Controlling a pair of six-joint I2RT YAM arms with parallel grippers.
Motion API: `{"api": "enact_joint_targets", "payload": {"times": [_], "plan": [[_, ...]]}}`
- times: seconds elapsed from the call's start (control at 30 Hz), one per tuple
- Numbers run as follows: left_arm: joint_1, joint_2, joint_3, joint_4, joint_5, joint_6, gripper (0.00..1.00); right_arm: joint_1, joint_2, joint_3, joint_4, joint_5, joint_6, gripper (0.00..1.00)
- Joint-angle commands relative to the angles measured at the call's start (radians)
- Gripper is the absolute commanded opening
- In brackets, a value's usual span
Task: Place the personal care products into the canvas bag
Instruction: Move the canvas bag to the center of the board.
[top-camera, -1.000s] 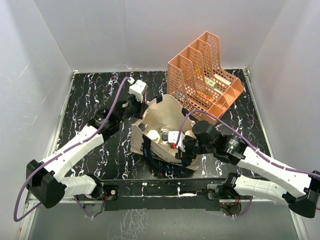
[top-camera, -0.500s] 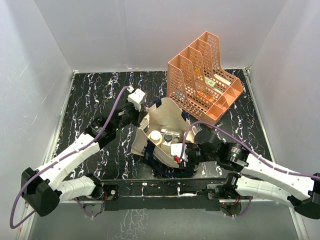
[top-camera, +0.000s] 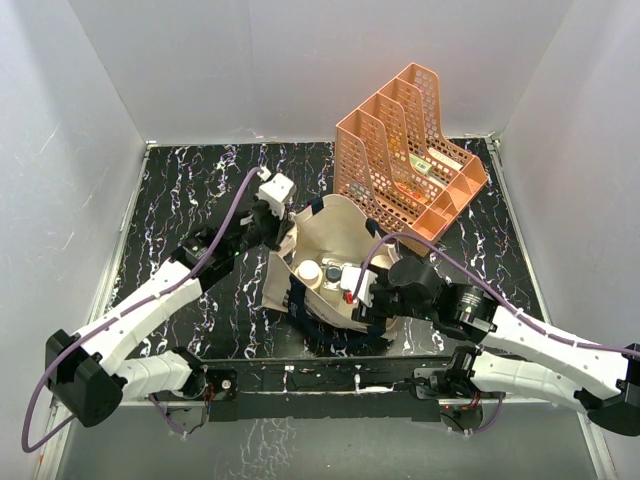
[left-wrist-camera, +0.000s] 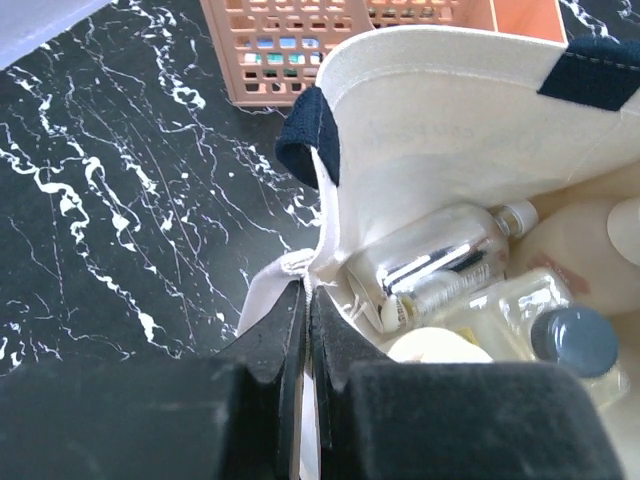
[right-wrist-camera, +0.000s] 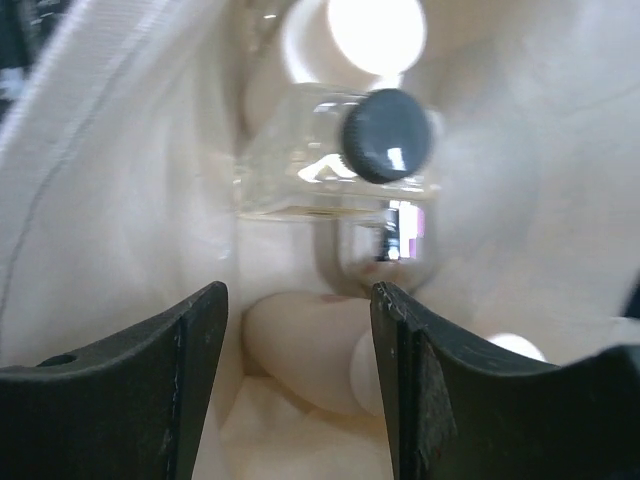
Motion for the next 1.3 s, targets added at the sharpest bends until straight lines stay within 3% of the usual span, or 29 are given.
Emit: {"api": "enact_joint_targets", "payload": {"times": [0.0, 0.23, 0.43, 0.67, 0.93, 1.03, 1.17, 1.2, 1.27], "plan": [[-0.005, 0.067, 0.142, -0.073, -0.067, -0.056, 0.00, -0.021, 0.033, 0.120, 0.122, 0.215, 0.035, 0.63], [0.009, 0.120, 0.312, -0.084, -0.190, -0.072, 0.00, -0.170, 0.126, 0.334, 0.203, 0.265, 0.059, 0.65], [0.010, 0.112, 0.344, -0.076, -0.200, -0.050, 0.00, -0.345, 0.184, 0.470, 0.076, 0.245, 0.089, 0.72], [0.031, 0.112, 0.366, -0.046, -0.264, 0.008, 0.00, -0.403, 0.186, 0.458, -0.082, 0.145, 0.155, 0.87], [0.051, 0.110, 0.363, -0.010, -0.278, 0.056, 0.00, -0.440, 0.288, 0.417, -0.064, 0.141, 0.187, 0.84], [0.071, 0.109, 0.360, -0.005, -0.284, 0.064, 0.00, -0.488, 0.327, 0.419, -0.054, 0.074, 0.166, 0.76], [0.106, 0.115, 0.360, 0.007, -0.307, 0.055, 0.00, -0.497, 0.377, 0.425, 0.005, -0.049, 0.097, 0.55], [0.118, 0.119, 0.365, 0.008, -0.321, 0.049, 0.00, -0.497, 0.397, 0.438, 0.018, -0.086, 0.078, 0.47], [0.153, 0.130, 0.377, 0.006, -0.342, 0.038, 0.00, -0.497, 0.454, 0.482, 0.042, -0.135, 0.064, 0.17]]}}
